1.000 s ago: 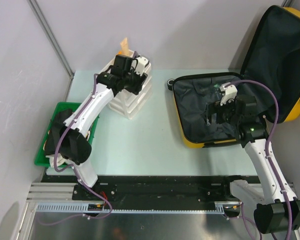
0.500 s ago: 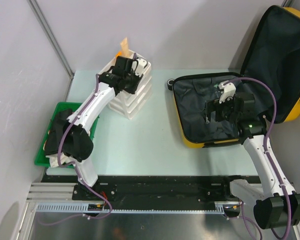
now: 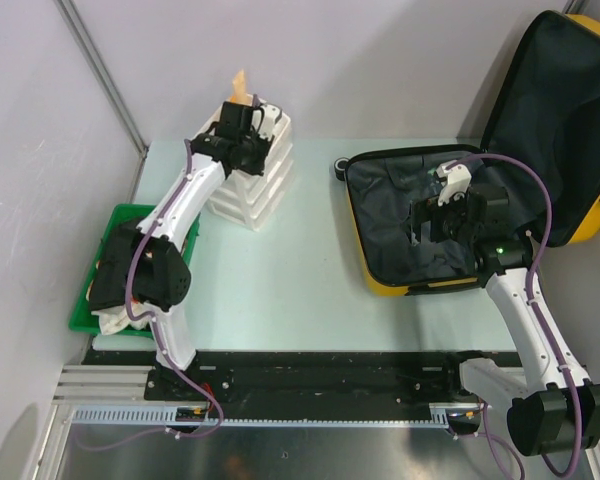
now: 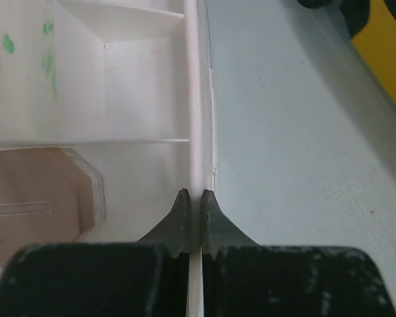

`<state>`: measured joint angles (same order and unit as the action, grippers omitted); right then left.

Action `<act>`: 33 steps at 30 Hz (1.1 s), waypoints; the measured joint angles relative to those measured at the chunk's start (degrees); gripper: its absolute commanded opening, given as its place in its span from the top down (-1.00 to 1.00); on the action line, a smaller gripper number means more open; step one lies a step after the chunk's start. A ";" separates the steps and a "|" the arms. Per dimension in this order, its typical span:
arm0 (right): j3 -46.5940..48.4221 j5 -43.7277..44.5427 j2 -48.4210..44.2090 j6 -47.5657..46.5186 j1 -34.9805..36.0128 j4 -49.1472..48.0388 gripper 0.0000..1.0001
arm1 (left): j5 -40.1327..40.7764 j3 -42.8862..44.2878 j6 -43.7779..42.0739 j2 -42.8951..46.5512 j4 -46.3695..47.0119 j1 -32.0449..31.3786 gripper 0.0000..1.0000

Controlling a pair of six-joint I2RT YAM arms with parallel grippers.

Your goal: Open, take out, and arrange the luggage

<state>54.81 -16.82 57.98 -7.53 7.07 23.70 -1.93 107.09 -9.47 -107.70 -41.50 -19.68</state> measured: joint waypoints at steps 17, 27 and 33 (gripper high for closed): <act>0.20 1.60 0.63 -0.02 0.11 -0.04 -0.99 | 2.78 14.08 -0.09 -10.69 -0.81 13.60 1.00; 0.20 2.27 2.19 -0.35 0.11 -0.22 -0.99 | 5.03 21.90 -0.09 -16.63 -0.46 20.59 0.99; 0.20 2.43 3.72 -1.16 0.13 -0.46 -0.99 | 6.27 25.75 -0.22 -19.61 0.15 23.06 0.92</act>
<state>55.00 -14.39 61.69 -8.69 7.20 23.24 4.34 132.84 -9.69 -127.31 -41.34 3.38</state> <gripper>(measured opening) 0.994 0.028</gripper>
